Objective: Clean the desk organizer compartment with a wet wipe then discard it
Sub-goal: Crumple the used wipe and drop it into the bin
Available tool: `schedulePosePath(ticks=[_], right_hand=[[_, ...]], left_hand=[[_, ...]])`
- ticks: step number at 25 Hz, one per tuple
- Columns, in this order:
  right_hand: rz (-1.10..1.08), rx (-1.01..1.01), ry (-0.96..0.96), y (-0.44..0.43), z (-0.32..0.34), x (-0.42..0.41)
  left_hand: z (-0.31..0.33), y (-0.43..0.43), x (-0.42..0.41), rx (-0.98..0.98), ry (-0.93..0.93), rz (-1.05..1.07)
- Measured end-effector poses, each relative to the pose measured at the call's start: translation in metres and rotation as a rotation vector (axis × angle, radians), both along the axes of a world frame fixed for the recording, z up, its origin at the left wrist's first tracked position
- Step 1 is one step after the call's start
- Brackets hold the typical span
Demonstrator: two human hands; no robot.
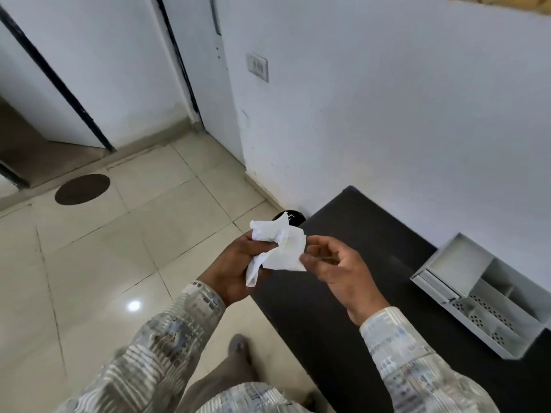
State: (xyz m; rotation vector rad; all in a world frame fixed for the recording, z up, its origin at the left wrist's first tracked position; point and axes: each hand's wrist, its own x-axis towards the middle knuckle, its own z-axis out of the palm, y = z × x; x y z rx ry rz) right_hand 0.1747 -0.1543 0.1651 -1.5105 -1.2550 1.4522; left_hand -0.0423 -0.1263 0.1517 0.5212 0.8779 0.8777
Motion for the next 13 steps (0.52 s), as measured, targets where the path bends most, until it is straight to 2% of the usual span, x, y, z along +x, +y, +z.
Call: schedulePosePath(ticks=[1,2,5,7,9,11,13], right_hand=[[0.063,-0.002,0.026,0.003,0.004,-0.012],[0.107,0.013,0.052,0.007,0.006,-0.024],[0.051,0.104,0.005,0.035,0.007,-0.071],[-0.003,0.099,-0.023,0.062,0.006,-0.101],[-0.033,0.076,-0.039,0.090,0.004,-0.128],[-0.064,0.088,-0.074,0.115,0.003,-0.153],[-0.098,0.097,-0.116,0.141,0.002,-0.187]], left_hand=[[0.005,0.001,-0.004,0.000,-0.031,-0.004],[0.008,0.003,-0.007,0.003,0.020,-0.019],[0.010,0.023,-0.027,0.052,0.468,-0.047],[0.011,0.045,-0.054,0.132,0.661,0.002],[0.015,0.070,-0.089,0.221,0.655,0.020],[0.023,0.092,-0.123,0.257,0.519,-0.072],[0.026,0.117,-0.160,0.312,0.531,-0.162]])
